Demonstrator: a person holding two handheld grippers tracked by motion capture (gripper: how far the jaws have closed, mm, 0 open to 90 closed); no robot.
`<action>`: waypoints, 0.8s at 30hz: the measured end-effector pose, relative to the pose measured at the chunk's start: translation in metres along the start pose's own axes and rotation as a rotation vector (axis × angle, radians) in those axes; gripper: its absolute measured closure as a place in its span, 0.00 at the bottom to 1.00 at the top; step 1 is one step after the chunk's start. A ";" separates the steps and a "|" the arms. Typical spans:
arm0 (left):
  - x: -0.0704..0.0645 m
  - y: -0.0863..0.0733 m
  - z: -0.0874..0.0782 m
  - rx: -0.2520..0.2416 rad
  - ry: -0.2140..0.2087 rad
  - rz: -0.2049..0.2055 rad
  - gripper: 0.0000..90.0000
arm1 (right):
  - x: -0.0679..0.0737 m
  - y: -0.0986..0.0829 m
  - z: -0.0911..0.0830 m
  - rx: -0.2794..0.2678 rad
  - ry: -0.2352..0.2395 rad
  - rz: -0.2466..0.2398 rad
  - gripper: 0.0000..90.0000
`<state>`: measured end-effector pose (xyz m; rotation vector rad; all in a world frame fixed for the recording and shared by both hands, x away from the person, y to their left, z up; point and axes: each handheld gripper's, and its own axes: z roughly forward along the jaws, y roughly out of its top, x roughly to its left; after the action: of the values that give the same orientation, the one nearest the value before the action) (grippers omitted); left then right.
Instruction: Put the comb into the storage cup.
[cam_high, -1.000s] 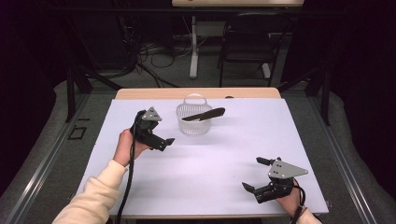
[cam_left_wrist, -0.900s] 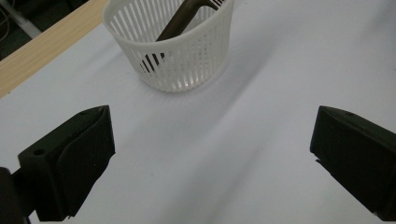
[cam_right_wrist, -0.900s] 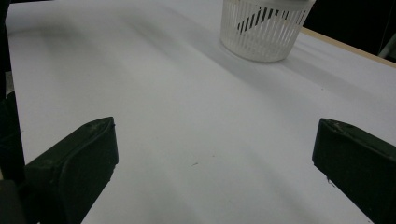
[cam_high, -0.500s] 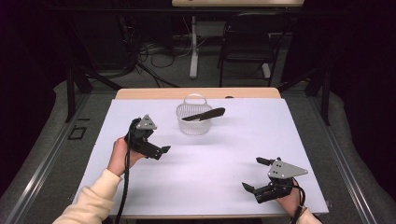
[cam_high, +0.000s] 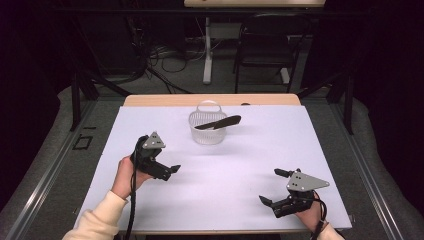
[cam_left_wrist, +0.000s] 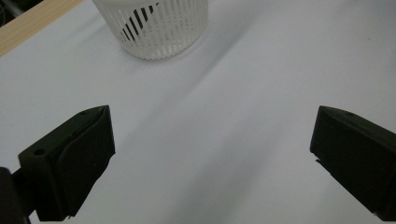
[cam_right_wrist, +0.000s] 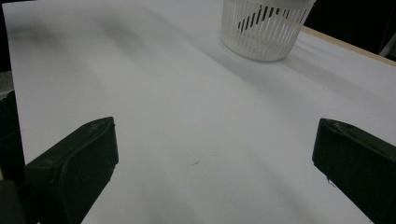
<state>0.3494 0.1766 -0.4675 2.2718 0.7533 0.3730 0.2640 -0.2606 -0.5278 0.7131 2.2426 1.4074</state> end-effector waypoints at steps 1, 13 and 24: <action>-0.001 -0.001 -0.001 0.002 0.000 0.000 0.00 | 0.000 0.000 0.000 0.001 0.000 0.000 0.00; -0.010 -0.016 -0.006 -0.002 0.003 -0.016 0.00 | 0.000 0.000 0.000 0.002 -0.001 0.000 0.00; -0.014 -0.031 -0.013 0.001 0.020 -0.031 0.00 | 0.000 0.000 0.001 0.003 0.000 0.000 0.00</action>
<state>0.3194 0.1928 -0.4811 2.2580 0.7984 0.3811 0.2641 -0.2600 -0.5281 0.7136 2.2446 1.4043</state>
